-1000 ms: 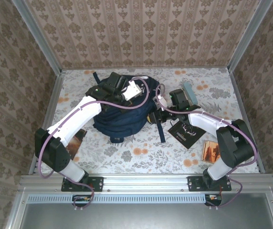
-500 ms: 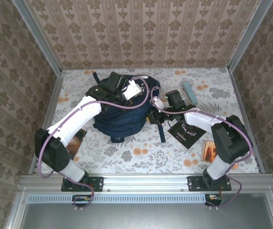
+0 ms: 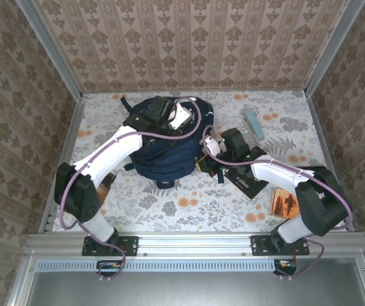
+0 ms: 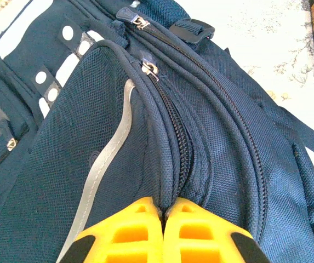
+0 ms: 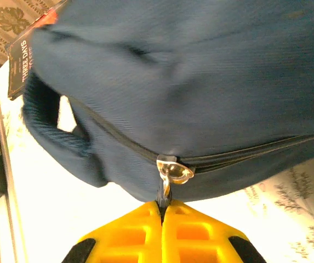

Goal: Pack the student bag

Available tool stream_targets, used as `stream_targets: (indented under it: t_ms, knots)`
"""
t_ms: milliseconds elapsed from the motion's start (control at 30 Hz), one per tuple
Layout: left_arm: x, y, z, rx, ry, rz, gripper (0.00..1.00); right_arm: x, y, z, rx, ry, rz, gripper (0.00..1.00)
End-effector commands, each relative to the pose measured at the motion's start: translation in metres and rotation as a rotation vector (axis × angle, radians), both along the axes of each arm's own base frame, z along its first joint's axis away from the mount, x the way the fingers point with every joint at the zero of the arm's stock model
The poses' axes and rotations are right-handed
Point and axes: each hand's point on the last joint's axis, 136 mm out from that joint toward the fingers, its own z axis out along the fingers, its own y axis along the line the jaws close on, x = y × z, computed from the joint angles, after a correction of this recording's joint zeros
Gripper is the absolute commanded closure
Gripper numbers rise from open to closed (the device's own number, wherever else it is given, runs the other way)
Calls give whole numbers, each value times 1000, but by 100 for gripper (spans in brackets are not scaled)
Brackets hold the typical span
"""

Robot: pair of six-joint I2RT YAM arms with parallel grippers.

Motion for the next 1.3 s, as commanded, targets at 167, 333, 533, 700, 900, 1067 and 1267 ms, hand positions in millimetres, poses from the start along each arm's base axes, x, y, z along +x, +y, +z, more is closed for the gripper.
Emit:
stream_targets:
  t_ms: [167, 333, 533, 700, 900, 1067, 1267]
  knots:
    - [25, -19, 38, -197, -53, 90, 100, -24, 41, 28, 103, -22, 102, 100]
    - [32, -26, 38, -312, -16, 178, 100, -29, 73, 30, 189, 5, 114, 100]
    - [34, -23, 36, -337, -9, 200, 100, -20, 67, 40, 252, 8, -18, 92]
    - [23, -13, 38, -363, 1, 168, 100, 8, 8, 53, 290, 73, -320, 47]
    - [11, -13, 43, -390, 6, 131, 100, 27, -22, 50, 291, 297, -543, 24]
    - [11, -13, 48, -403, 3, 130, 100, 48, -40, 41, 395, 454, -705, 18]
    - [8, -15, 51, -411, 8, 117, 100, 66, -16, 37, 464, 534, -638, 18]
